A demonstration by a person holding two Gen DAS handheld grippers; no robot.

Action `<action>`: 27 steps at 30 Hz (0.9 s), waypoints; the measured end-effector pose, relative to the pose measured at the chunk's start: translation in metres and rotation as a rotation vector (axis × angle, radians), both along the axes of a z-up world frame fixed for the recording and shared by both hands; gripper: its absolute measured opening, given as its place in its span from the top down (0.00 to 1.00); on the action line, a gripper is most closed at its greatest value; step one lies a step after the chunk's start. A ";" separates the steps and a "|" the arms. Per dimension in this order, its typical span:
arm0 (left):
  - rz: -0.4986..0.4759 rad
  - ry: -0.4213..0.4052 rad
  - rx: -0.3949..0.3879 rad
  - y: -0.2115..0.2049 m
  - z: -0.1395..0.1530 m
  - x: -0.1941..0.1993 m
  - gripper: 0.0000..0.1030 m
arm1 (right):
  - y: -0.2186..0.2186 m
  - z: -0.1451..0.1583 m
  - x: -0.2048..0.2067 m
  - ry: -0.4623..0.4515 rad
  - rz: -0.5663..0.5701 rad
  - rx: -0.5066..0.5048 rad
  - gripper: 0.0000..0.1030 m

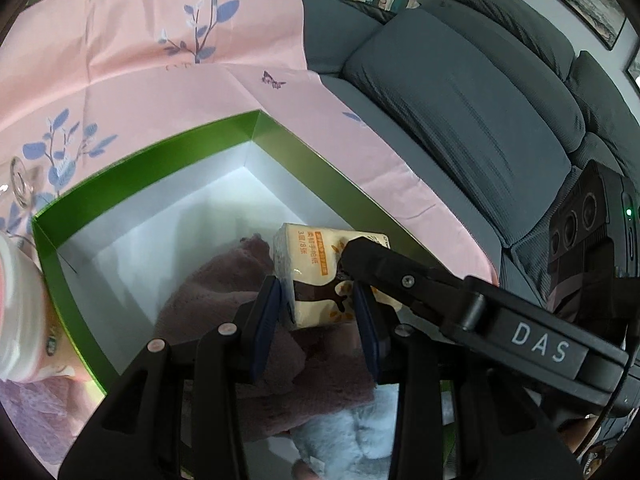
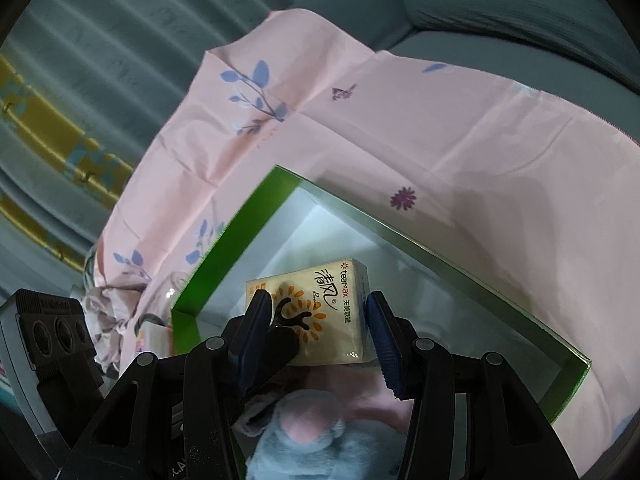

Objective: Organize soft objects
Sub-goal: 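Lower the tissue pack into the box and open the right gripper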

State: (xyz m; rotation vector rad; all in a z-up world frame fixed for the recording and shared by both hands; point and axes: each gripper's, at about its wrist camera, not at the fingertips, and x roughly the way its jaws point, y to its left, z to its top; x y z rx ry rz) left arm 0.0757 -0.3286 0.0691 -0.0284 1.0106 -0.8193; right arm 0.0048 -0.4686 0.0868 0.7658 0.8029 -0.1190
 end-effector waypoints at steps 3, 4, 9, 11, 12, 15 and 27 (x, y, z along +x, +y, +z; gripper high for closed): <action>-0.005 0.017 0.008 -0.002 -0.002 0.001 0.66 | -0.002 -0.003 0.000 0.017 -0.005 0.007 0.49; -0.007 0.022 0.011 -0.003 -0.003 0.002 0.66 | -0.002 -0.004 0.001 0.023 -0.006 0.009 0.49; -0.010 0.051 0.020 -0.004 -0.008 0.006 0.66 | -0.002 -0.007 0.002 0.051 -0.008 0.013 0.49; -0.010 0.058 0.025 -0.005 -0.008 0.008 0.66 | -0.003 -0.008 0.003 0.059 -0.009 0.017 0.49; -0.010 0.063 0.028 -0.005 -0.009 0.009 0.66 | -0.003 -0.008 0.004 0.063 -0.008 0.018 0.49; -0.007 0.077 0.036 -0.005 -0.012 0.012 0.66 | -0.002 -0.010 0.005 0.077 -0.009 0.020 0.49; 0.023 0.076 0.057 -0.003 -0.012 0.008 0.63 | 0.003 -0.006 0.002 0.082 -0.031 -0.034 0.49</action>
